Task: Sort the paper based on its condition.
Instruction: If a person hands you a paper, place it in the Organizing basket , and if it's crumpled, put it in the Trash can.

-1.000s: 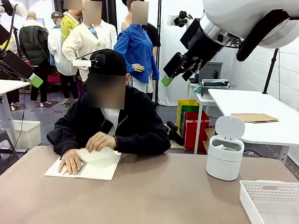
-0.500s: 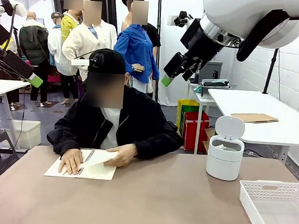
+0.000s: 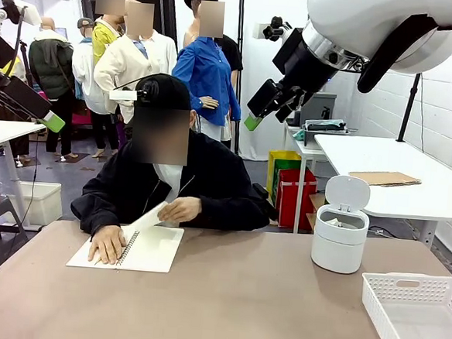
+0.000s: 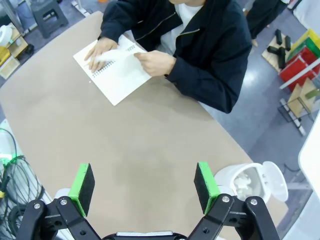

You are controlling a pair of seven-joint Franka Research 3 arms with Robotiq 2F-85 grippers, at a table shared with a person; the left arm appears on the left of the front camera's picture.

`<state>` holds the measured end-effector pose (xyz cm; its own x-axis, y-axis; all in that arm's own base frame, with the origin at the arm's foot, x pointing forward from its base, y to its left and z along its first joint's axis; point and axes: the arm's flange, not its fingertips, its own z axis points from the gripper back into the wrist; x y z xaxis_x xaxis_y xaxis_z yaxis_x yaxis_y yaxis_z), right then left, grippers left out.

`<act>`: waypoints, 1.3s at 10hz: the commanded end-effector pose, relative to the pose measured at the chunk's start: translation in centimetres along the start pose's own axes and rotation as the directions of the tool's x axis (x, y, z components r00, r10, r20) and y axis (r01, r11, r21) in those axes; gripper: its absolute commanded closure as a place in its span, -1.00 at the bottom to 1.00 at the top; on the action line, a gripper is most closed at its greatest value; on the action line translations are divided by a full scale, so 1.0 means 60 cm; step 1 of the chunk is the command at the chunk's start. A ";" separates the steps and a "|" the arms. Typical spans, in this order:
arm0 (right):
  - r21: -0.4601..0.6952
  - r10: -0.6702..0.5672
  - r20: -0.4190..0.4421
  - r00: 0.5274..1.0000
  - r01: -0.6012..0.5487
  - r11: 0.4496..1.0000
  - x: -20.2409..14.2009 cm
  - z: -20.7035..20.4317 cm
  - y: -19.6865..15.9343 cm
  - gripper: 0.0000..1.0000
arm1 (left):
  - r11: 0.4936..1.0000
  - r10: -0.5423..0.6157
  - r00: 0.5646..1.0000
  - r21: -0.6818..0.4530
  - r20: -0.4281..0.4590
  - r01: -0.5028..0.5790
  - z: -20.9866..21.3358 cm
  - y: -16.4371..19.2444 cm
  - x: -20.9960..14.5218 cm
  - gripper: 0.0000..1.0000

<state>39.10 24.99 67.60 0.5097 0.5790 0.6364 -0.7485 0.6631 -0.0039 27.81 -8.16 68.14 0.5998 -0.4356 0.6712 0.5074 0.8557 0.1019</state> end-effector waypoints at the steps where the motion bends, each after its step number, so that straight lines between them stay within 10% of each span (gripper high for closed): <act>1: 0.008 -0.006 0.002 1.000 0.006 1.000 0.000 0.000 0.001 -1.00 | 1.000 0.002 1.000 -0.001 0.000 -0.002 0.000 0.002 -0.001 -1.00; 13: 0.008 -0.006 0.002 1.000 0.006 1.000 0.000 0.000 0.001 -1.00 | 1.000 0.002 1.000 -0.001 0.000 -0.002 0.000 0.002 -0.001 -1.00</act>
<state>39.10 24.99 67.60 0.5097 0.5790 0.6364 -0.7485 0.6631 -0.0039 27.81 -8.16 68.14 0.5998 -0.4356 0.6712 0.5074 0.8557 0.1019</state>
